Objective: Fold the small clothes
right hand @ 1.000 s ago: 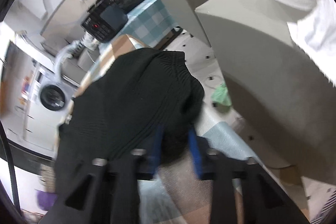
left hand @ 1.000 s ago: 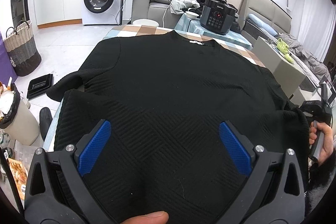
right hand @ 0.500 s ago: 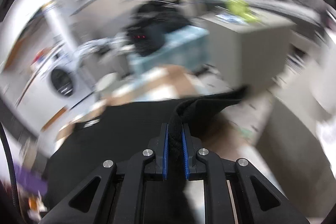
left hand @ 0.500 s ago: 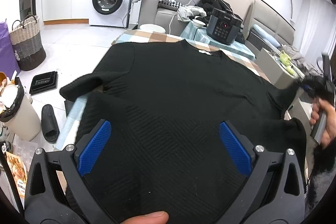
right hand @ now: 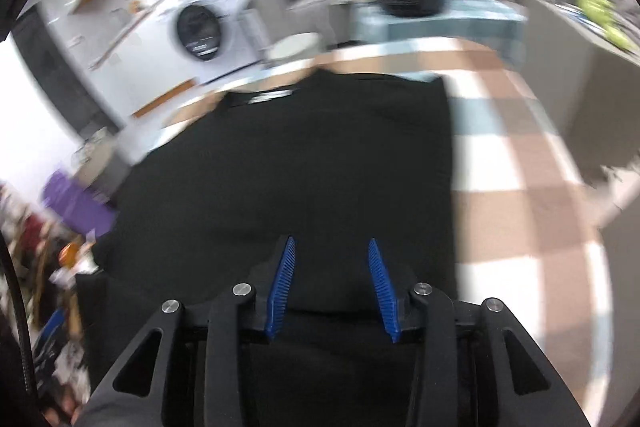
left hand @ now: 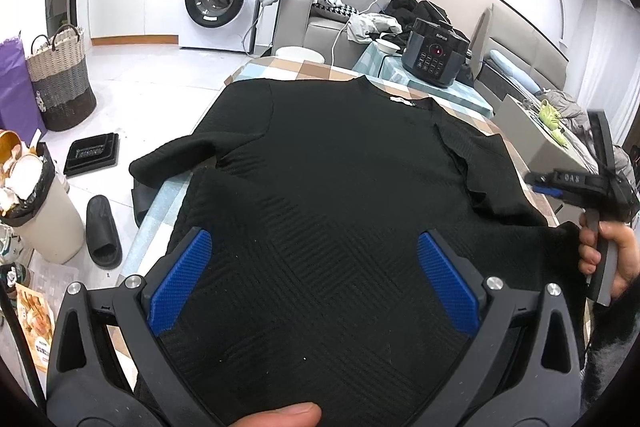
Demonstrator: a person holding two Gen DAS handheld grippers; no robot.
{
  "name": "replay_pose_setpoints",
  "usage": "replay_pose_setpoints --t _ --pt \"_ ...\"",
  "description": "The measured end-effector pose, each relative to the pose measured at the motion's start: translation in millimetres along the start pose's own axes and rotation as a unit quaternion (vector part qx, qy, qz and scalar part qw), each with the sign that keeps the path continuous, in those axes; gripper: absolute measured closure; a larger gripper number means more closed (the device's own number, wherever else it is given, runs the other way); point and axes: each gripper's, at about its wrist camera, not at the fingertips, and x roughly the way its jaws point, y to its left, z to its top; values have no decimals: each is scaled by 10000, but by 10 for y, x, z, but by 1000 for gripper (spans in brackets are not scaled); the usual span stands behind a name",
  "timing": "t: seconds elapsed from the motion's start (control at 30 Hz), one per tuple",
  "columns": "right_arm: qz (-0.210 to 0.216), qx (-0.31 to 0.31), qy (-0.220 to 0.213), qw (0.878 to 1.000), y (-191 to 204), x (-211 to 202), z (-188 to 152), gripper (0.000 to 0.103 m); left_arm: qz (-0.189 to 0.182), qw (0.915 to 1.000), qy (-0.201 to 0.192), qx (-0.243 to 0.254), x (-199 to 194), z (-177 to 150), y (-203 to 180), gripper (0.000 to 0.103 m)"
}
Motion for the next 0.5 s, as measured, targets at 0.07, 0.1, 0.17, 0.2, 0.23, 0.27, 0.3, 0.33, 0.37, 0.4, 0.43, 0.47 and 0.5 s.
replay_pose_setpoints --t 0.07,0.1,0.17,0.2,0.23,0.27,0.3,0.33,0.37,0.4,0.43,0.47,0.5 --pt "-356 255 95 9990 -222 0 -1 63 -10 10000 19 -11 21 0 -17 1" --pt "-315 404 272 9983 -342 -25 -24 63 21 10000 21 -14 20 -5 -4 1" --pt "-230 561 354 9975 -532 -49 -132 62 104 9999 42 -66 56 3 26 1" --pt "-209 636 413 9969 -567 -21 -154 61 134 9998 59 -111 64 4 55 1" --pt "-105 697 468 9964 -601 4 -166 61 164 9997 79 -167 76 12 82 1" --pt "-2 734 495 9961 -594 13 -181 61 196 9995 87 -237 87 18 128 1" --pt "97 755 546 9956 -578 47 -176 61 229 9992 90 -299 100 38 184 1" --pt "83 732 564 9957 -579 61 -172 59 267 9990 85 -350 104 45 229 1" --pt "-1 684 554 9961 -562 94 -171 59 326 9986 66 -408 101 52 286 1" --pt "-129 634 536 9965 -538 120 -174 59 392 9982 67 -449 111 64 327 1" --pt "-276 588 534 9965 -512 174 -159 60 465 9977 67 -495 110 71 378 1" --pt "-362 578 531 9963 -503 210 -157 64 524 9971 60 -555 115 84 441 1" --pt "-459 552 515 9961 -496 233 -152 69 580 9964 47 -616 113 88 511 1"
